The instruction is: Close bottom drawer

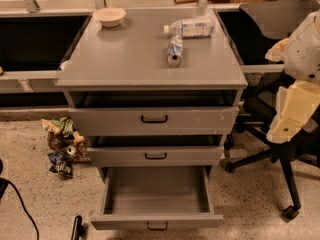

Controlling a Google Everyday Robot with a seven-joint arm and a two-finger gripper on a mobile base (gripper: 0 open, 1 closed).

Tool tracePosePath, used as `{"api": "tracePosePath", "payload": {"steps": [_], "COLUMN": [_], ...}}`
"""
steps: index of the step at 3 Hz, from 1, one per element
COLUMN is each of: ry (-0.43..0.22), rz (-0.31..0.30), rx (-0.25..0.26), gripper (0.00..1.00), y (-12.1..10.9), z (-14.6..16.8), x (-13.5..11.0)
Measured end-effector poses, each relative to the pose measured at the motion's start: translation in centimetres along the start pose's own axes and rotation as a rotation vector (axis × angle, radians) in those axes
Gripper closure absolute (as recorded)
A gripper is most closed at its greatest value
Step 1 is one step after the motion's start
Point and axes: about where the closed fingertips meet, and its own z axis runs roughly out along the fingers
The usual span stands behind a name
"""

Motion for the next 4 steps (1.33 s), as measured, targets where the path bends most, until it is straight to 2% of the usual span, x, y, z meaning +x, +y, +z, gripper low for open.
{"api": "tracePosePath", "payload": {"steps": [1,3,4], "ry": [-0.033,-0.053,-0.077], "rz": [0.014,-0.002,-0.087], "rx": [-0.026,-0.046,-0.116], "gripper": [0.0,0.0,0.0], "y": [1.3,1.7,3.4], "z": [2.2,3.3,9.0], "x": [-0.5,-0.7,-1.9]}}
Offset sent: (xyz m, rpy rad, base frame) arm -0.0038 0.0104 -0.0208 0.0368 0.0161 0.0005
